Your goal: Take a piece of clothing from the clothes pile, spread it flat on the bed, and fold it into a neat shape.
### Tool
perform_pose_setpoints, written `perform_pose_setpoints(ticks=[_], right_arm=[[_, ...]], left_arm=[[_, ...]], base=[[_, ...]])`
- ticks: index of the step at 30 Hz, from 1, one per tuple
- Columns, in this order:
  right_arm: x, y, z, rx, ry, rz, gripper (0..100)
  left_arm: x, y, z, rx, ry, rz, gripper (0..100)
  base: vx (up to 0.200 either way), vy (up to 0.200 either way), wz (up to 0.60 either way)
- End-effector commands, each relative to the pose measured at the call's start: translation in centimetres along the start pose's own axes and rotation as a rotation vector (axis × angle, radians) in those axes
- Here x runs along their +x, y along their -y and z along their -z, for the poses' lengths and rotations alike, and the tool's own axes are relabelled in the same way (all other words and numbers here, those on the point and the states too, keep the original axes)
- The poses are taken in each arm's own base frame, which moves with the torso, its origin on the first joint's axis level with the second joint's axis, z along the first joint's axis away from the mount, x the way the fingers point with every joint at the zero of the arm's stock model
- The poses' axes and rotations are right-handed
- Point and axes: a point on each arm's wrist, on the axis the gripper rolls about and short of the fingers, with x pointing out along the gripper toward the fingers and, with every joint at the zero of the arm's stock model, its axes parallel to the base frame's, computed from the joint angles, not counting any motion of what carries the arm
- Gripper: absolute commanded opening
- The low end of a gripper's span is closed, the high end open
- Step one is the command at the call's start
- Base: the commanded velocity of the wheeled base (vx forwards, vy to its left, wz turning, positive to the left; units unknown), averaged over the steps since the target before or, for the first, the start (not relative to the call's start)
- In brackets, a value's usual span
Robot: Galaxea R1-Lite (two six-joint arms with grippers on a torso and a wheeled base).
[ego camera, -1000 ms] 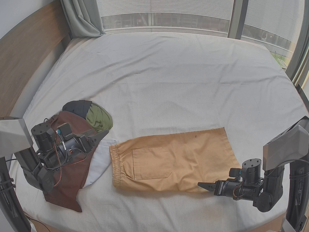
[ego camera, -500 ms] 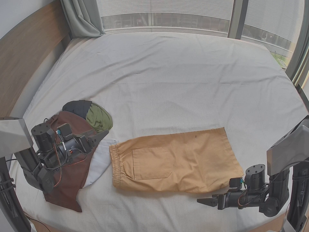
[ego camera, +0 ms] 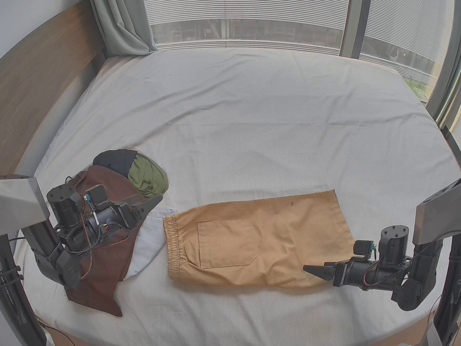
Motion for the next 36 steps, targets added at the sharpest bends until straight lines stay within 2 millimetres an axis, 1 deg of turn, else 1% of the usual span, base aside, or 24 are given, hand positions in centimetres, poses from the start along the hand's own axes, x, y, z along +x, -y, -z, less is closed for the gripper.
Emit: perform_pose_setpoints(ticks=[1, 7, 13, 17, 20, 23, 24, 25, 26, 27, 28, 31, 36], right_arm=[[1.0, 2.4, 0.3, 0.042, -0.009, 0.063, 100], [2.2, 3.8, 1.4, 0.065, -0.032, 0.146, 100], [2.2, 3.8, 1.3, 0.062, -0.026, 0.143, 100], [1.7, 2.6, 0.4, 0.009, 0.01, 0.115, 100], [0.5, 1.2, -0.5, -0.104, 0.043, 0.09, 100], [-0.5, 0.0, -1.4, -0.147, 0.09, 0.064, 100], [-0.5, 0.0, -1.4, -0.147, 0.09, 0.064, 100], [-1.1, -0.9, -2.1, -0.17, 0.129, 0.037, 100], [-1.4, -1.2, -2.4, -0.178, 0.145, 0.028, 100], [-1.4, -1.2, -2.4, -0.178, 0.145, 0.028, 100], [-1.7, -1.7, -3.1, -0.194, 0.179, 0.014, 100], [-1.9, -2.1, -4.0, -0.216, 0.224, -0.005, 100], [-2.4, -2.2, -5.1, -0.241, 0.28, -0.001, 100]], left_arm=[[0.0, 0.0, 0.0, -0.001, 0.0, -0.002, 100], [0.0, -0.1, 0.0, -0.002, -0.001, -0.004, 100], [0.0, -0.1, 0.0, -0.001, 0.0, -0.002, 100], [-0.1, 0.0, 0.0, -0.002, -0.002, -0.001, 100], [-0.2, 0.1, 0.1, -0.002, -0.005, -0.002, 100], [-0.2, 0.0, 0.1, -0.001, -0.006, -0.002, 100], [-0.2, 0.0, 0.1, -0.001, -0.006, -0.002, 100], [-0.2, 0.0, 0.2, 0.0, -0.007, -0.003, 100], [-0.2, 0.1, 0.2, -0.001, -0.008, -0.001, 100], [-0.2, 0.1, 0.2, -0.001, -0.008, -0.001, 100], [-0.2, 0.1, 0.2, -0.001, -0.009, -0.002, 100], [-0.2, 0.0, 0.5, 0.002, -0.019, -0.002, 100], [-0.7, 0.1, 0.9, 0.062, -0.041, -0.004, 100]], base=[[0.0, 0.0, 0.0], [0.0, 0.0, 0.0], [0.0, 0.0, 0.0], [0.0, 0.0, 0.0], [0.0, 0.0, 0.0], [0.0, 0.0, 0.0], [0.0, 0.0, 0.0], [0.0, 0.0, 0.0], [0.0, 0.0, 0.0], [0.0, 0.0, 0.0], [0.0, 0.0, 0.0], [0.0, 0.0, 0.0], [0.0, 0.0, 0.0]])
